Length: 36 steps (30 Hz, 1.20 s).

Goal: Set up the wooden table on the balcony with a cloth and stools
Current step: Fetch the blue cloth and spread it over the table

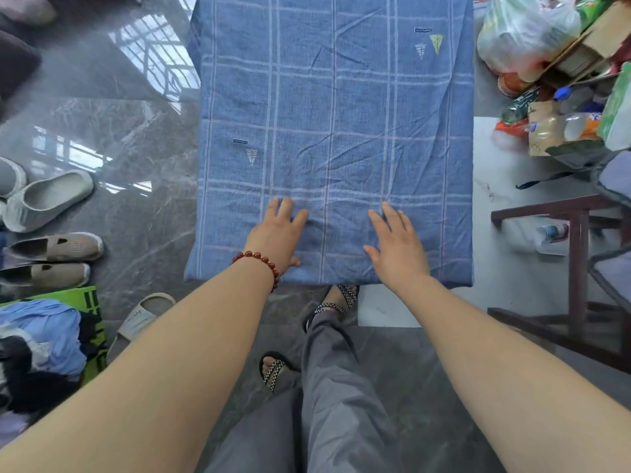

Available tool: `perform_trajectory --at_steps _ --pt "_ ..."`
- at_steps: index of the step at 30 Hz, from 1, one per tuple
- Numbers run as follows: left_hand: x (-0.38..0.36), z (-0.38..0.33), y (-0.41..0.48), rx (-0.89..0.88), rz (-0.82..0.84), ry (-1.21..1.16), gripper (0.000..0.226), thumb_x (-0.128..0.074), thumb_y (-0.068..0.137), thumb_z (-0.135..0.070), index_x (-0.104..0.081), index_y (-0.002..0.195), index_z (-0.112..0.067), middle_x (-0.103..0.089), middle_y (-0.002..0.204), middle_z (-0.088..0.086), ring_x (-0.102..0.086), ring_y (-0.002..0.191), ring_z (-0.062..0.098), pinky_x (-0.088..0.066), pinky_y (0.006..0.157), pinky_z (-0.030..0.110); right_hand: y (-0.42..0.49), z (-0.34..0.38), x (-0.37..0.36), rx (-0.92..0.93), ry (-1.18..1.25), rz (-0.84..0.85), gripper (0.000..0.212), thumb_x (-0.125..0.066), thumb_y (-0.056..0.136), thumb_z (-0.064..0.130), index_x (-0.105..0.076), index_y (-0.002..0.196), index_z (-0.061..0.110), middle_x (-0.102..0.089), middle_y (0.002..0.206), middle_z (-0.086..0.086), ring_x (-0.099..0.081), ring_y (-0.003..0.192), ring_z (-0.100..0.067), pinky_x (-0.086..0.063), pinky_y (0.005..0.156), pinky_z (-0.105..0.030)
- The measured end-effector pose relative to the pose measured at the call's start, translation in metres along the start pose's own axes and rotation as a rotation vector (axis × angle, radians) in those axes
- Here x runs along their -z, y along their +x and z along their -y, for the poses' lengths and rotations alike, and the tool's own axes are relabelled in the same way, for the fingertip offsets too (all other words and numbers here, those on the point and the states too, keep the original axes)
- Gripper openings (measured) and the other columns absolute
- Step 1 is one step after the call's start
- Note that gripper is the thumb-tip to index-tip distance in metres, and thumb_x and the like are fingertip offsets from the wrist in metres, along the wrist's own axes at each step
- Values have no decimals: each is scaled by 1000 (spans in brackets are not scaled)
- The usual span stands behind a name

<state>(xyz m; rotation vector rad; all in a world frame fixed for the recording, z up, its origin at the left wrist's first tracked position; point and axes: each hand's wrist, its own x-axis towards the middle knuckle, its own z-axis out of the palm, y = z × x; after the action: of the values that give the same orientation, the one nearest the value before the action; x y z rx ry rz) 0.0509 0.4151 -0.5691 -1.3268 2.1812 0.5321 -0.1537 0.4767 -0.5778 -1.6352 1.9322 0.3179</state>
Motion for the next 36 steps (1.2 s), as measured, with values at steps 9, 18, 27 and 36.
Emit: perform_trajectory --at_steps 9,18,27,36 --pt "-7 -6 -11 -23 -85 129 46 -61 87 -40 -45 118 -12 -49 116 4 -47 110 23 -39 68 31 -9 0 -13 -24 83 -179 27 -58 92 20 -53 115 6 -40 132 -8 -36 124 -25 -45 92 -39" --pt "-13 -9 -10 -70 -67 76 17 -46 96 -10 -53 110 -16 -55 108 1 -53 101 22 -37 70 31 -8 -7 -20 -34 78 -212 10 -52 95 14 -57 98 6 -44 112 -4 -42 104 -20 -40 71 -30" --pt "-15 -17 -22 -106 -44 130 19 -48 97 -27 -52 112 -15 -54 110 1 -54 101 22 -36 73 31 -25 -7 -20 -39 66 -169 12 -53 95 18 -57 100 8 -44 114 -4 -42 107 -22 -41 73 -31" --pt "22 -16 -46 -15 -96 -29 45 -47 93 -46 -42 131 -22 -48 128 2 -51 111 25 -43 85 38 -46 13 20 -4 177 -145 33 -54 94 27 -50 124 12 -38 135 -3 -41 120 -25 -46 86 -40"
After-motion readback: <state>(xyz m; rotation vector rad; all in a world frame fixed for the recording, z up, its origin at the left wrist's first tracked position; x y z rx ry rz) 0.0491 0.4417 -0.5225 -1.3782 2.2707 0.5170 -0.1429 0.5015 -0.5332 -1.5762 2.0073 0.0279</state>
